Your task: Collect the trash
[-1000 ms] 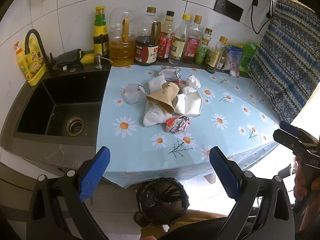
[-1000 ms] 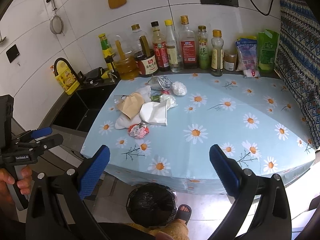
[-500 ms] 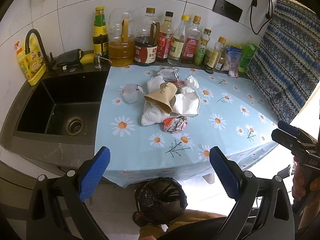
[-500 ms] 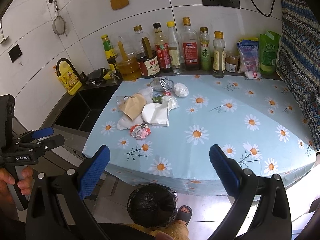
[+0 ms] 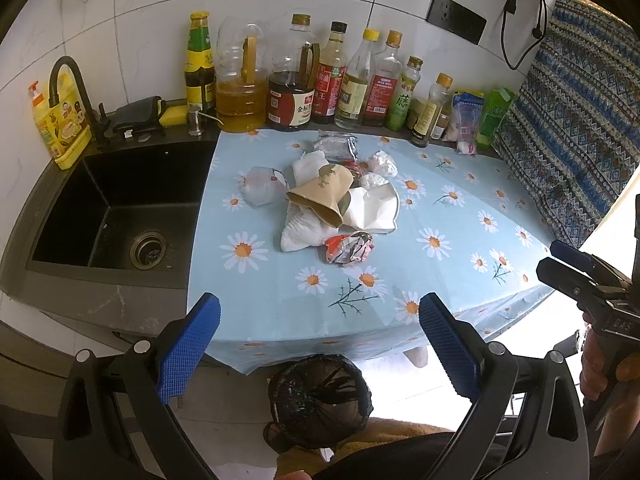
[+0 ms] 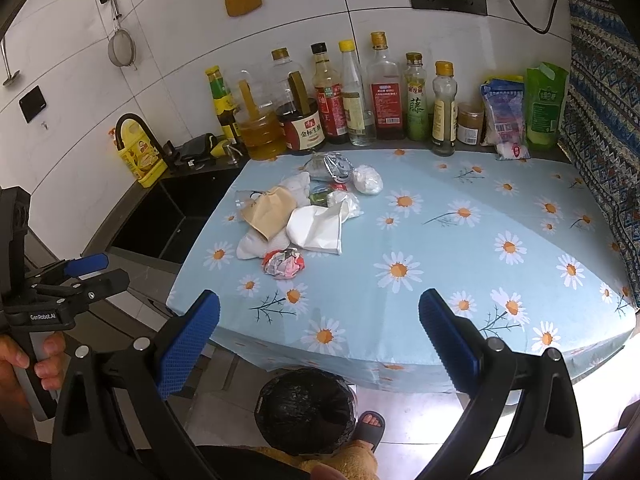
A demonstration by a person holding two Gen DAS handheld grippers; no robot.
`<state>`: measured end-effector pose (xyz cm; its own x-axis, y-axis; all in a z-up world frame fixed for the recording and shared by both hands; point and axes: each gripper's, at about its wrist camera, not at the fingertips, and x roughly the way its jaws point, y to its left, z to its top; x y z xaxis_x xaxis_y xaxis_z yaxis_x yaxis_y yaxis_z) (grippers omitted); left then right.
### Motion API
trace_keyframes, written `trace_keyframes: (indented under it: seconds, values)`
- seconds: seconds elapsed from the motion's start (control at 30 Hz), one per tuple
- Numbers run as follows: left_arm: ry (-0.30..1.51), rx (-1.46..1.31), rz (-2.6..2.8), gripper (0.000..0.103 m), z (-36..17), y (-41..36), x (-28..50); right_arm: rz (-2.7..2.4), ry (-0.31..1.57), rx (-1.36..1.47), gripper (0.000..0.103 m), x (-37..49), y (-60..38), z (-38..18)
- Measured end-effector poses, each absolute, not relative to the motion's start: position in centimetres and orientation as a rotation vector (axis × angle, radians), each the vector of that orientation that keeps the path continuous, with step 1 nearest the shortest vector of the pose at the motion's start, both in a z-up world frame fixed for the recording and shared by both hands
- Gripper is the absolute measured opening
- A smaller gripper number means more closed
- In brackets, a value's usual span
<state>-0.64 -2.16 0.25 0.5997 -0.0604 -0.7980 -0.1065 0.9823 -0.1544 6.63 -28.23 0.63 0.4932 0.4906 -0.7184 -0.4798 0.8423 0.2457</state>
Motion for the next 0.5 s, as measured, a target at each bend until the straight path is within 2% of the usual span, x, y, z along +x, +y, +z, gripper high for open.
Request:
trace_keyframes:
  seconds: [0.5]
  values:
    - [0.943,-0.217,0.033,0.097,-0.3,-1.5,1.0,0.601,0.903,0.023,0.099,8.3,-27.9,-0.4]
